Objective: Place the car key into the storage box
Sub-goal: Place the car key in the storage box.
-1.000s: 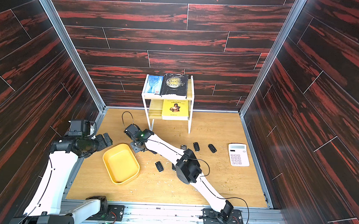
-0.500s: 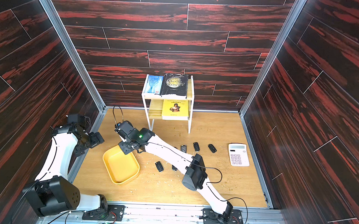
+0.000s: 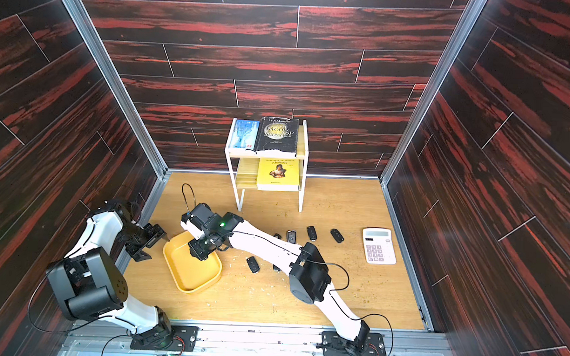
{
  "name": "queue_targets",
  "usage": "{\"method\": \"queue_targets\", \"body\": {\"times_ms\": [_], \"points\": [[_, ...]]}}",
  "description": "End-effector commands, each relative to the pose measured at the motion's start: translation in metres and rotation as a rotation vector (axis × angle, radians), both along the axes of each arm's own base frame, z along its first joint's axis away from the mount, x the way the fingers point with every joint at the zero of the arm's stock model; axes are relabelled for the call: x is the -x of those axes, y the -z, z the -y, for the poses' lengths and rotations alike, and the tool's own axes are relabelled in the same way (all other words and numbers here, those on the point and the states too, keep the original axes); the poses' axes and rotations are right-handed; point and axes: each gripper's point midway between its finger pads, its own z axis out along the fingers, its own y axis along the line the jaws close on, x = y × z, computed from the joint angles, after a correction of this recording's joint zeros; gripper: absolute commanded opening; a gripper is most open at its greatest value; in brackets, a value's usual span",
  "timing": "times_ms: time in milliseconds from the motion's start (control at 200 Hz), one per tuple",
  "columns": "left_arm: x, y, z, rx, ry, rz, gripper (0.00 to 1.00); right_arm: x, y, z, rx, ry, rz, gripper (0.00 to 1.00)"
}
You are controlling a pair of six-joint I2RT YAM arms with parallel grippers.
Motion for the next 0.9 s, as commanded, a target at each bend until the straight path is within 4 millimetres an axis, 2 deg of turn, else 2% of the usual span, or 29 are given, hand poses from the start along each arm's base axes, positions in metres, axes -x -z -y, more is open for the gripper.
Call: {"method": "queue_targets", "body": {"times_ms": [0,296,376,711,892], "points": [[-0.009,-0.004,0.01,0.071,0.006,0.05,0.85,0.007,-0.006,-0.02,-0.081,-0.041,-0.039,0.35],[-0.008,0.026,0.009,0.098,0.014,-0.019,0.71,0.01,0.028,-0.035,-0.057,-0.07,-0.106,0.35],[-0.009,0.032,0.009,0.105,0.013,-0.027,0.64,0.009,0.038,-0.036,-0.043,-0.065,-0.113,0.35],[-0.008,0.038,0.007,0.099,0.013,-0.044,0.63,0.008,0.081,-0.041,0.011,-0.061,-0.144,0.35],[-0.007,0.04,0.008,0.099,0.016,-0.049,0.63,-0.003,0.101,-0.042,0.043,-0.036,-0.1,0.35]]}}
